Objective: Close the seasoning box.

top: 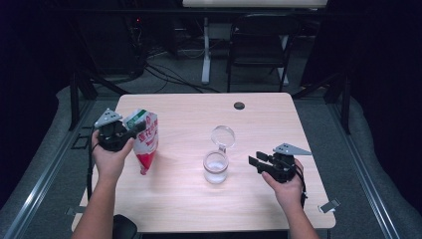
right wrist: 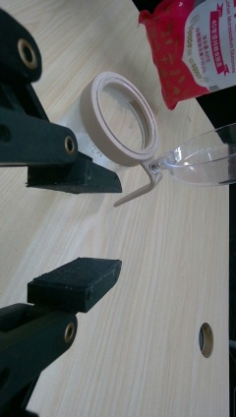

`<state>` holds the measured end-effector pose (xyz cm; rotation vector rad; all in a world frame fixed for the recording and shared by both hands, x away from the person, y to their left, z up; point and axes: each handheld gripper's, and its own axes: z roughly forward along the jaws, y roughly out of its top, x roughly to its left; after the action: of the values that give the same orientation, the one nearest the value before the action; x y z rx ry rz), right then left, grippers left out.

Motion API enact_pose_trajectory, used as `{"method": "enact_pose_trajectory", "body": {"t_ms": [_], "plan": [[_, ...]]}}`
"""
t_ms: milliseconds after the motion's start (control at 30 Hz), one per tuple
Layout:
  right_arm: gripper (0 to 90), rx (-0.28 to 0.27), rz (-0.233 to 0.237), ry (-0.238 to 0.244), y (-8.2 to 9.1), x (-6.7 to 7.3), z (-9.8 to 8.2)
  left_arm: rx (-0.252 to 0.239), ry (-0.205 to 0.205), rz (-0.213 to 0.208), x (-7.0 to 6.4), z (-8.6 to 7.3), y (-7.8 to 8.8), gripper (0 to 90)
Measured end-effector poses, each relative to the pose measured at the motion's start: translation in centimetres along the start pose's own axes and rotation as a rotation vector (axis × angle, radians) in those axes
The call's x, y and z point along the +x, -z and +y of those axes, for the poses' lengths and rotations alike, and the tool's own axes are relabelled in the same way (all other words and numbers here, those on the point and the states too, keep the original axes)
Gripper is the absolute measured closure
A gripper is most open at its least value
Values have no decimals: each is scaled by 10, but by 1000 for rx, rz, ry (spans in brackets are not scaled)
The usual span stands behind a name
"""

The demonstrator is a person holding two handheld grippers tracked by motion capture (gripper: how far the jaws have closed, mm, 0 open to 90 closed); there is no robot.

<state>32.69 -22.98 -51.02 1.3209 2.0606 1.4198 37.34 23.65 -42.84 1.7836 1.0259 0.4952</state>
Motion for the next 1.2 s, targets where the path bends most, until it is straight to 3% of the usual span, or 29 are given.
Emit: {"method": "enact_pose_trajectory", "body": {"t_ms": [133, 200, 233, 367, 467, 567, 633, 767, 933, 1000, 1167, 1200], "plan": [[585, 5, -9, 14, 1, 1, 1, 42, -63, -72, -22, 1, -11, 900], [587, 7, -6, 19, 1, 1, 1, 73, -116, -108, -37, 1, -17, 900], [587, 7, -6, 19, 1, 1, 1, 73, -116, -108, -37, 1, -17, 900], [569, -10, -6, 33, 3, 1, 3, 96, -179, -179, -58, 1, -23, 900], [570, -5, -11, 31, 3, 1, 3, 100, -196, -244, -66, 0, -26, 900], [627, 9, 38, 14, 4, 0, 4, 125, -260, -294, -73, -4, -31, 900], [677, 17, 89, 10, 4, 0, 5, 129, -280, -322, -74, -6, -33, 900], [714, 15, 106, 51, 4, 7, 9, 137, -300, -321, -74, -6, -30, 900], [748, 6, 137, 77, 5, 16, 16, 140, -291, -330, -72, -9, -27, 900], [768, 17, 165, 116, 2, 26, 23, 150, -284, -336, -70, -13, -25, 900], [796, 32, 204, 154, -5, 41, 30, 166, -279, -340, -68, -21, -19, 900], [819, 36, 224, 175, -8, 50, 37, 172, -275, -334, -68, -23, -18, 900]]}}
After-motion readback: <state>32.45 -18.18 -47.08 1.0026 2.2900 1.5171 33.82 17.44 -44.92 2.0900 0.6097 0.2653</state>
